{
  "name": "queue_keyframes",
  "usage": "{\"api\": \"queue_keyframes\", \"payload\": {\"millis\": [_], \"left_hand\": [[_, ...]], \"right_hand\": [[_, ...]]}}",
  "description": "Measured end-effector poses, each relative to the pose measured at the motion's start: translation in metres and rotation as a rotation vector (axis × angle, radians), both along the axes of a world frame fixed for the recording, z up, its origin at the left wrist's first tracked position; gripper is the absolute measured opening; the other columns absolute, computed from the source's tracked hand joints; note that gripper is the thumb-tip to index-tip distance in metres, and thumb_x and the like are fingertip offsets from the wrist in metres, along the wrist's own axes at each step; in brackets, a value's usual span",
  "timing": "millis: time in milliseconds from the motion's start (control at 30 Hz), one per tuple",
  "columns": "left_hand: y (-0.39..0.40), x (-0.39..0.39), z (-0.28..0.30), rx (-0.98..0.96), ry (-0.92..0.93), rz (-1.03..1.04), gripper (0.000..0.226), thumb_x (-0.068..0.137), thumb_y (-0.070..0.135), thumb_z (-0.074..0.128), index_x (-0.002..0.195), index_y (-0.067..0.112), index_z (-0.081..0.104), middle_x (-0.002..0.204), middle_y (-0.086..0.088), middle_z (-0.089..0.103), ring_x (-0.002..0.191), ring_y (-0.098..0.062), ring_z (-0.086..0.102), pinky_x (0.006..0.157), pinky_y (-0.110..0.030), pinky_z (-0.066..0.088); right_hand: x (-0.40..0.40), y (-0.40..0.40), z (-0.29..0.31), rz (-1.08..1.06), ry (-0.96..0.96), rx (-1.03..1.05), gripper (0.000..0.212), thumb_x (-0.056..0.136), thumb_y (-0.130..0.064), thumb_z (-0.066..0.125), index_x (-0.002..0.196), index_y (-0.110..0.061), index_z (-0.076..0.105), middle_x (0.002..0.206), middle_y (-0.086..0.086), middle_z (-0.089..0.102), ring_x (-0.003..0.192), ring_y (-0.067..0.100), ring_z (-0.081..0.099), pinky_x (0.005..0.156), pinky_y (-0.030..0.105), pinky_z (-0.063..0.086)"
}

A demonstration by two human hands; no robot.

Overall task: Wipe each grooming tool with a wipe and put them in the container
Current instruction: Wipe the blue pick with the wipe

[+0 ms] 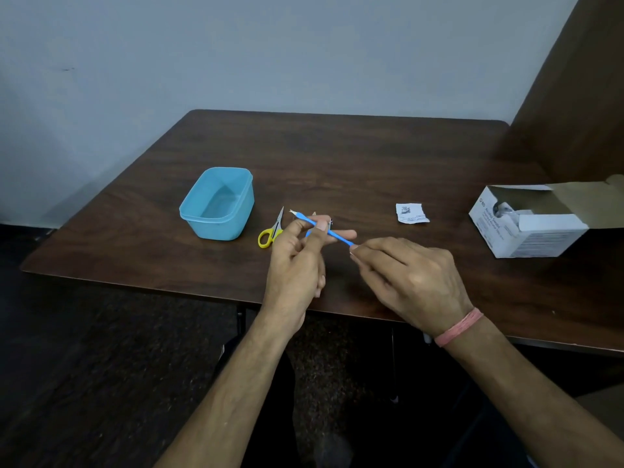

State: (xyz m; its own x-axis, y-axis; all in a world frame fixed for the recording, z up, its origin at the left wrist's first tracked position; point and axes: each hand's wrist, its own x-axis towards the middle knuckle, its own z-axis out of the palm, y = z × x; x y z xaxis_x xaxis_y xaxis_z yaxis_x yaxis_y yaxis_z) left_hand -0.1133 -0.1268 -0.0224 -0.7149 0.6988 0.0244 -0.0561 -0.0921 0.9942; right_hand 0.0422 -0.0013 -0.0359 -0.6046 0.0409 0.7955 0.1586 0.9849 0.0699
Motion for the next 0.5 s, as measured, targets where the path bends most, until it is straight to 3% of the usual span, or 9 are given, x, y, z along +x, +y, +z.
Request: {"api": "queue_keyframes", "payload": {"millis": [267, 400, 500], "left_hand": [[-0.0048, 0.0003, 0.0007, -0.037, 0.118, -0.098, 0.024, 0.121, 0.030, 0.051, 0.128, 0.020, 0.071, 0.114, 0.008, 0.087, 0.040, -0.008, 0.038, 0.036, -0.021, 0.031], [-0.0097, 0.0006, -0.0013, -0.054, 0.146, -0.190, 0.023, 0.115, 0.015, 0.062, 0.133, 0.024, 0.073, 0.122, 0.013, 0.085, 0.044, -0.007, 0.045, 0.039, -0.019, 0.039], [-0.0088, 0.0031, -0.0034, -0.071, 0.178, -0.160, 0.022, 0.114, 0.014, 0.065, 0.127, 0.025, 0.079, 0.114, 0.011, 0.086, 0.046, -0.007, 0.050, 0.041, -0.019, 0.044]], "right_hand": [[-0.0006, -0.0003, -0.0005, -0.013, 0.017, -0.024, 0.014, 0.107, -0.016, 0.071, 0.111, -0.016, 0.084, 0.110, -0.002, 0.081, 0.086, 0.020, 0.078, 0.065, 0.037, 0.062], [-0.0013, 0.0027, -0.0018, -0.026, -0.022, -0.066, 0.018, 0.104, -0.006, 0.070, 0.116, -0.015, 0.082, 0.113, -0.002, 0.080, 0.092, 0.022, 0.079, 0.064, 0.041, 0.063], [-0.0018, 0.0022, 0.0004, -0.020, -0.048, -0.078, 0.020, 0.104, -0.007, 0.069, 0.118, -0.015, 0.081, 0.112, -0.002, 0.079, 0.090, 0.021, 0.079, 0.061, 0.041, 0.062]]}}
